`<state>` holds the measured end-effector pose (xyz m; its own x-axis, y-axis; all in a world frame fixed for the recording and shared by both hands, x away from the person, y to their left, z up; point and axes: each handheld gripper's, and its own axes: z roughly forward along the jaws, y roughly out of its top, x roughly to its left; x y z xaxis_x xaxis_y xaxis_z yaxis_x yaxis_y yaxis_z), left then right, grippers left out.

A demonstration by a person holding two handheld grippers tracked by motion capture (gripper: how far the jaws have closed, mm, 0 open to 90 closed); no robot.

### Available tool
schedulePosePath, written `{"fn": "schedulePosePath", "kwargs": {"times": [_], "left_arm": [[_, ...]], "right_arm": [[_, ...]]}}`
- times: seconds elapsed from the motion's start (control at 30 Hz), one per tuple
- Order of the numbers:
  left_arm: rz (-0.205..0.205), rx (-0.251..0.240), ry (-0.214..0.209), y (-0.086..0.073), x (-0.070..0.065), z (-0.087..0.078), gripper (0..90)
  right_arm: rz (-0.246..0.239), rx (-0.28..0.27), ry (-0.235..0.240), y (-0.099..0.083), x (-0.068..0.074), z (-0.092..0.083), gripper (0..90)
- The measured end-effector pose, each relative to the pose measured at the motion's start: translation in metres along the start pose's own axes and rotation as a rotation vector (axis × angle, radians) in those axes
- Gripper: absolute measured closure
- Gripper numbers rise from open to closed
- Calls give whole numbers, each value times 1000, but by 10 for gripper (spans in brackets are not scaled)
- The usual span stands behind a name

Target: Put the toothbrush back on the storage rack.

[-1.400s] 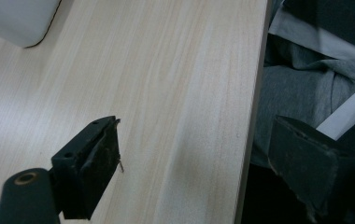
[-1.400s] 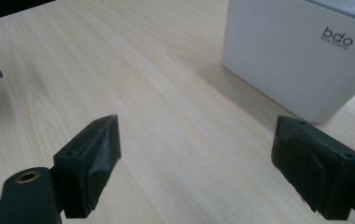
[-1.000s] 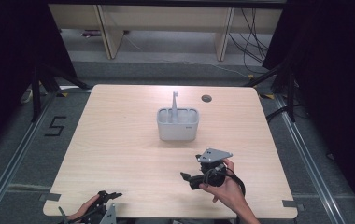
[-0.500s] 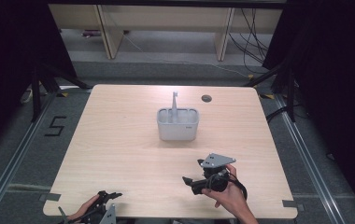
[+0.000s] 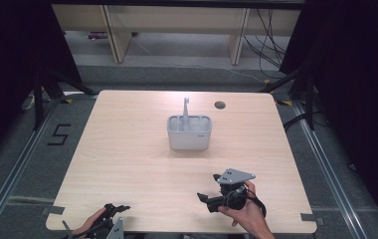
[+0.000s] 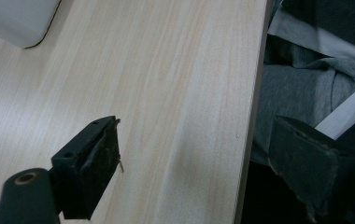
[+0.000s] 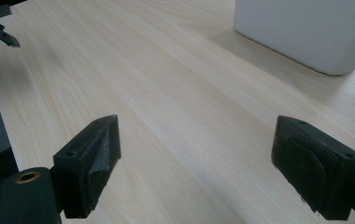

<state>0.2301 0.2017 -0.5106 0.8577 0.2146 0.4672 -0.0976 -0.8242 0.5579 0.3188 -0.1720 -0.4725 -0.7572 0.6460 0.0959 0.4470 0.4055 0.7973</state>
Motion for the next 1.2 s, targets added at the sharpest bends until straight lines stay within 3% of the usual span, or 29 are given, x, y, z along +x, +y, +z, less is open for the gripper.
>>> {"fn": "schedulePosePath", "kwargs": {"times": [0.1, 0.13, 0.33, 0.4, 0.5, 0.97, 1.2], "left_arm": [[4, 2, 1, 0, 0, 0, 160], [7, 2, 3, 0, 1, 0, 160], [7, 9, -2, 0, 1, 0, 160], [7, 3, 1, 0, 1, 0, 160], [5, 6, -2, 0, 1, -1, 160], [-1, 3, -7, 0, -1, 1, 159], [0, 3, 1, 0, 0, 0, 159]], "right_arm": [[11, 7, 3, -2, 1, -1, 167], [-10, 1, 5, -3, -1, 0, 167], [-15, 8, 8, -6, -1, -2, 165], [13, 12, -3, -8, 2, -4, 164], [-15, 6, 1, -9, 0, -4, 163], [14, 27, -9, -22, 5, -10, 160], [-9, 36, -8, -26, 7, -12, 160]]}}
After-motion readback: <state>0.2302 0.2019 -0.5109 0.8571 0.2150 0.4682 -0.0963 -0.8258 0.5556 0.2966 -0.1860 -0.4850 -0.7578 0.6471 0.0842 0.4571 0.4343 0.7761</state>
